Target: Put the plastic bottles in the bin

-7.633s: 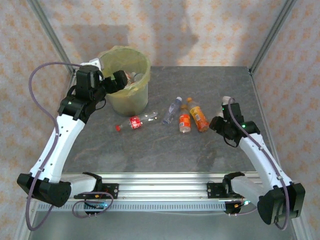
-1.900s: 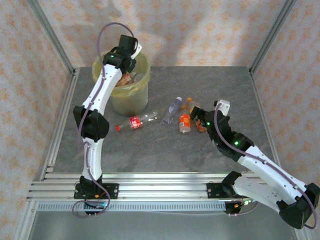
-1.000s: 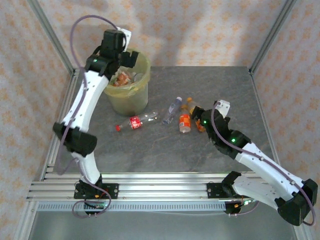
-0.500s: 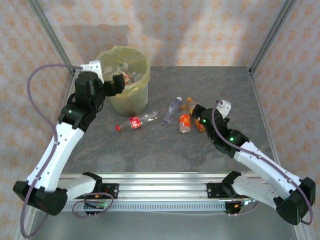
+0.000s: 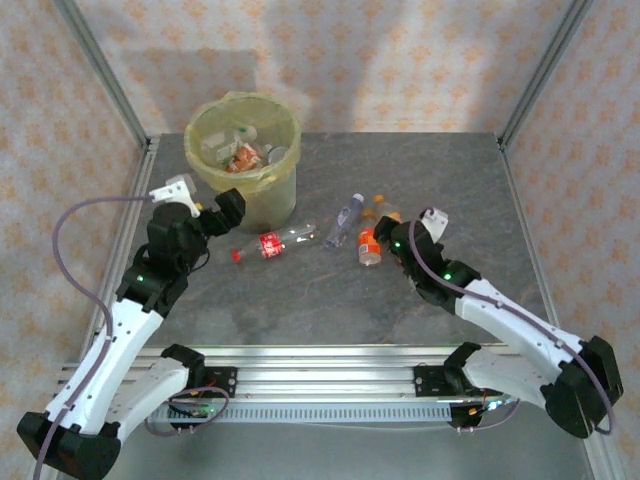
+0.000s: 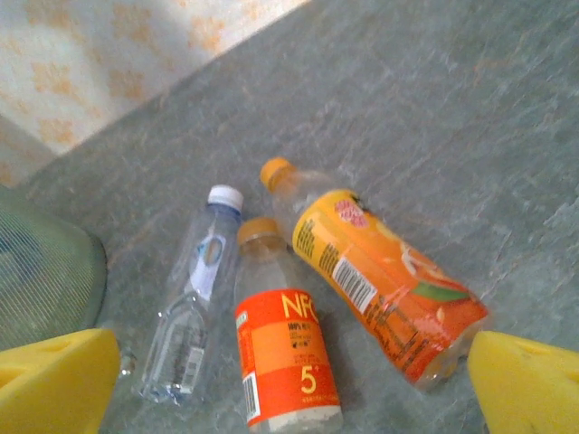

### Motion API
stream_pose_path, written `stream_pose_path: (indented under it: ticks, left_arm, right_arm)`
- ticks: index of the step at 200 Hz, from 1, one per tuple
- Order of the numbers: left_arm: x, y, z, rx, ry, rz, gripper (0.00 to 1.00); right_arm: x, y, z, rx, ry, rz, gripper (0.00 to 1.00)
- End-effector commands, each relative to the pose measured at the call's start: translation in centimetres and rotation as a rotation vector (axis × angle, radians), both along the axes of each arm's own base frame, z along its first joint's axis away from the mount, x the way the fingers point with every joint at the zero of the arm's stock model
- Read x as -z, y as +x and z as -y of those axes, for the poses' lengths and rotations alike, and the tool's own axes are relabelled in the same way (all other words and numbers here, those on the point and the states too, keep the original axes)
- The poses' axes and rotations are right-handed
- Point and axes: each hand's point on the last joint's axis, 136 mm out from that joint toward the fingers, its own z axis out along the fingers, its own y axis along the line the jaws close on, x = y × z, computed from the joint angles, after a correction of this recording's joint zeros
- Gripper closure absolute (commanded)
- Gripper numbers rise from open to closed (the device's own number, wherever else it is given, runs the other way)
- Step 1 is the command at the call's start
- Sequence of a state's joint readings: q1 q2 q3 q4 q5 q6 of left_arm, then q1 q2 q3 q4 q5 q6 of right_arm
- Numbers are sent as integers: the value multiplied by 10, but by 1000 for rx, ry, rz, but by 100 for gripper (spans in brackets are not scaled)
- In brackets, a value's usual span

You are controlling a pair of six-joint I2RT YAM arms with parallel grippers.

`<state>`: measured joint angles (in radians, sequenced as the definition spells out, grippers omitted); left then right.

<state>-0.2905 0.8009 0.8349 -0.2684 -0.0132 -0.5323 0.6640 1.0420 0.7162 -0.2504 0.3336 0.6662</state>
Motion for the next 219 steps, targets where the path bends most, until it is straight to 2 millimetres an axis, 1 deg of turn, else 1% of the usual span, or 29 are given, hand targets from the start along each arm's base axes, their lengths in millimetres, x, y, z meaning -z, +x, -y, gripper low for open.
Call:
stream_pose_path:
  ticks: [1, 17, 25, 29, 40, 67, 79, 98, 118, 148, 170, 219]
  left_arm:
    - [5, -12, 9, 24, -75, 32, 0]
    - [20, -23, 8, 21, -100, 21, 0]
    - [28, -27, 7, 15, -117, 15, 0]
    - [32, -29, 6, 10, -126, 14, 0]
    - [43, -34, 4, 1, -155, 7, 0]
    - [67, -40, 0, -34, -220, -15, 0]
    - [74, -40, 0, -44, -234, -23, 0]
    - [78, -38, -1, -59, -236, -37, 0]
    - [87, -36, -6, -99, -222, -73, 0]
    - [97, -32, -4, -100, -218, -111, 0]
    - [99, -28, 0, -90, -218, -126, 0]
    - [102, -28, -1, -95, -199, -141, 0]
  right_arm:
    - [3, 3, -15, -43, 23, -57, 1]
    - [15, 5, -24, -73, -4, -113, 0]
    - [17, 5, -28, -87, -9, -134, 2]
    - [25, 6, -31, -93, -24, -163, 3]
    - [35, 8, -36, -106, -38, -207, 5]
    - [54, 10, -41, -108, -88, -306, 7]
    - [60, 12, -42, -111, -109, -348, 7]
    - [66, 14, -47, -127, -122, -394, 9]
    - [69, 18, -53, -146, -114, -415, 11]
    - [85, 20, -49, -129, -138, -494, 12]
    - [96, 22, -45, -122, -157, -530, 14]
    - [100, 33, -52, -150, -170, -535, 15]
